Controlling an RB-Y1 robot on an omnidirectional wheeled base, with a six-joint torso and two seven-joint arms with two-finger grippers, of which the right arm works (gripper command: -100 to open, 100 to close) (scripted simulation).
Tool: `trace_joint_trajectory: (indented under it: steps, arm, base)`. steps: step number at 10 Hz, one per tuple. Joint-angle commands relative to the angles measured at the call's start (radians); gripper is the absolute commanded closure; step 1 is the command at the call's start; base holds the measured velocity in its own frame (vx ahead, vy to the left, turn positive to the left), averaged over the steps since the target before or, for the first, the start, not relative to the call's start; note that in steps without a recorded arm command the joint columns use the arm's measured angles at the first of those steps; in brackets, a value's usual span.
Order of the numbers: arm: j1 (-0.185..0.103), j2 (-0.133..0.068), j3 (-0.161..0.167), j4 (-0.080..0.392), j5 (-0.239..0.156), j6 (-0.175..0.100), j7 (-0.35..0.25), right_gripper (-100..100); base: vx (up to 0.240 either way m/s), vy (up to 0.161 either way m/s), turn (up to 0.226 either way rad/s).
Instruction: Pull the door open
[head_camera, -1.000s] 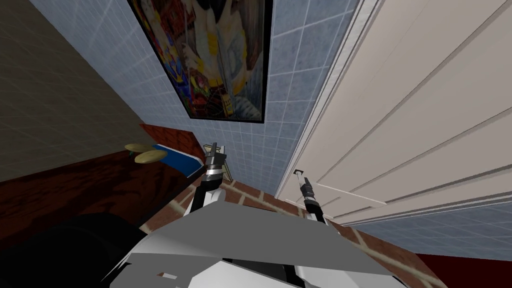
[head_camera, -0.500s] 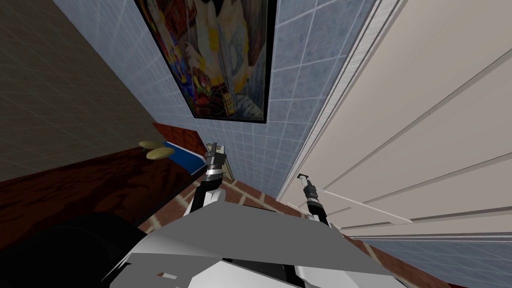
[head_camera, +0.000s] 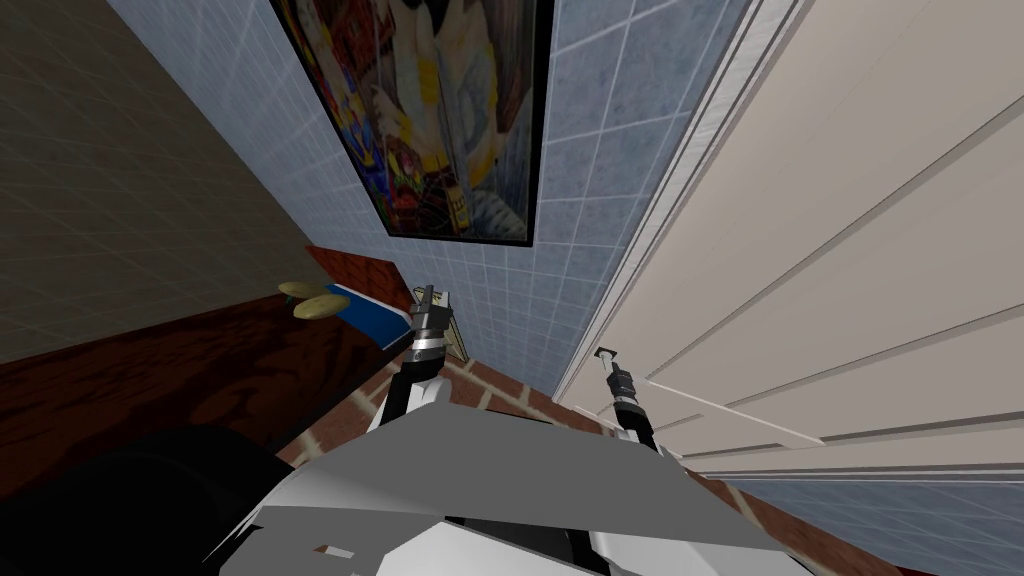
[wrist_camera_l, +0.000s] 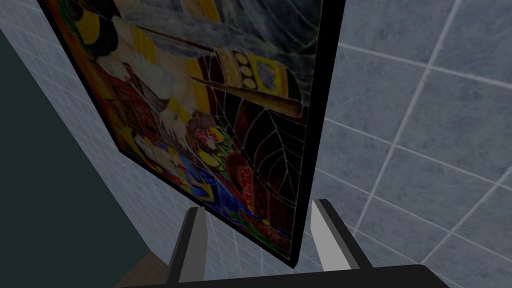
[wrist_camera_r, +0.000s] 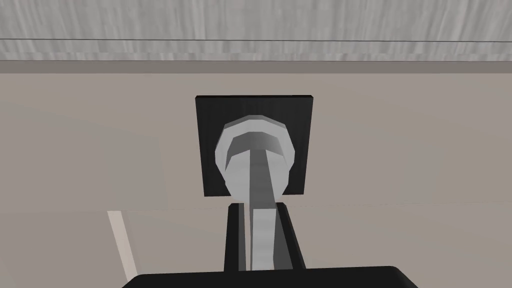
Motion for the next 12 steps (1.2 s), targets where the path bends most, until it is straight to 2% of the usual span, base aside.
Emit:
trace_joint_trajectory:
  steps: [1, 3, 9, 11, 12]
  arm:
    - [0.005, -0.005, 0.008, 0.000, 0.006, -0.008, -0.011, 100]
    - [0.011, -0.013, 0.020, 0.000, 0.014, -0.019, -0.025, 100]
    - [0.043, -0.049, 0.077, 0.002, 0.057, -0.076, -0.097, 100]
    - [0.042, -0.049, 0.079, 0.003, 0.058, -0.075, -0.097, 100]
    - [0.059, -0.059, 0.093, 0.003, 0.070, -0.095, -0.117, 100]
  base:
    - [-0.090, -0.012, 0.066]
    - [-0.174, -0.039, 0.077]
    - [-0.210, -0.045, 0.102]
    - [-0.149, -0.034, 0.049]
    - [-0.149, -0.059, 0.114]
